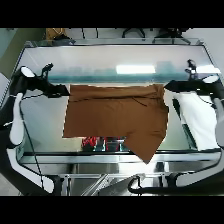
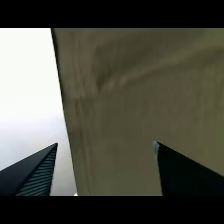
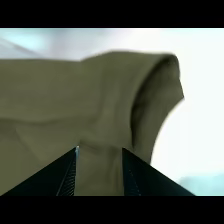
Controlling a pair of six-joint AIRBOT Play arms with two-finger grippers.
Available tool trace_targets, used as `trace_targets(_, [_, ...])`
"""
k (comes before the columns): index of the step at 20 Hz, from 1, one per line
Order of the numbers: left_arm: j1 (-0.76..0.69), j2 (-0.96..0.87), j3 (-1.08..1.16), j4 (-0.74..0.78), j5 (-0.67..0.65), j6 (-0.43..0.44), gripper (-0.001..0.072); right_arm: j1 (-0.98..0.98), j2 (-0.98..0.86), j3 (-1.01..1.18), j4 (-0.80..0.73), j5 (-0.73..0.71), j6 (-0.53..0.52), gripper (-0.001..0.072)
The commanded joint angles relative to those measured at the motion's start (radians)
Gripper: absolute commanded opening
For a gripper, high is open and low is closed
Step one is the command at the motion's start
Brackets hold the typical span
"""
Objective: Fold the shirts.
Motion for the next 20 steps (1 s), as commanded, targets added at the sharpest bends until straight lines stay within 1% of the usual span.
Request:
trace_targets(1, [0.088, 0.15, -0.222, 0.0, -0.094, -0.014, 0.0588, -0.096, 0.171, -0.124, -0.119, 0.172, 0.158, 0.0321])
trace_targets(5, [0.156, 0.312, -0.651, -0.003, 0.073, 0.011, 0.0588, -0.226, 0.389, -0.455, -0.118, 0.185, 0.237, 0.0322])
trace_targets(7, [0.151, 0.335, -0.768, -0.021, 0.162, 0.036, 0.0589, -0.267, 0.47, -0.587, -0.119, 0.183, 0.258, 0.0323])
trace_targets(8, [0.15, 0.336, -0.807, -0.076, 0.2, 0.073, 0.0589, -0.271, 0.496, -0.635, -0.119, 0.183, 0.258, 0.0324])
trace_targets(10, [0.14, 0.323, -0.861, -0.24, 0.257, 0.153, 0.0588, -0.265, 0.531, -0.729, -0.11, 0.183, 0.259, 0.0327])
trace_targets(11, [0.132, 0.308, -0.873, -0.293, 0.262, 0.181, 0.0588, -0.256, 0.536, -0.776, -0.102, 0.184, 0.259, 0.042])
trace_targets(12, [0.12, 0.288, -0.876, -0.311, 0.25, 0.192, 0.0588, -0.245, 0.536, -0.815, -0.092, 0.183, 0.262, 0.0443])
trace_targets(14, [0.103, 0.251, -0.855, -0.308, 0.202, 0.192, 0.0586, -0.223, 0.535, -0.882, -0.096, 0.182, 0.262, 0.0443])
trace_targets(15, [0.101, 0.24, -0.837, -0.308, 0.179, 0.192, 0.0479, -0.217, 0.534, -0.904, -0.096, 0.175, 0.261, 0.0443])
trace_targets(16, [0.101, 0.232, -0.811, -0.309, 0.153, 0.192, 0.011, -0.214, 0.534, -0.922, -0.097, 0.168, 0.26, 0.0443])
trace_targets(17, [0.101, 0.23, -0.787, -0.309, 0.133, 0.192, 0.0011, -0.211, 0.534, -0.938, -0.097, 0.158, 0.254, 0.0443])
trace_targets(20, [0.101, 0.232, -0.74, -0.309, 0.091, 0.182, 0.0011, -0.205, 0.518, -0.98, -0.095, 0.105, 0.242, 0.0441])
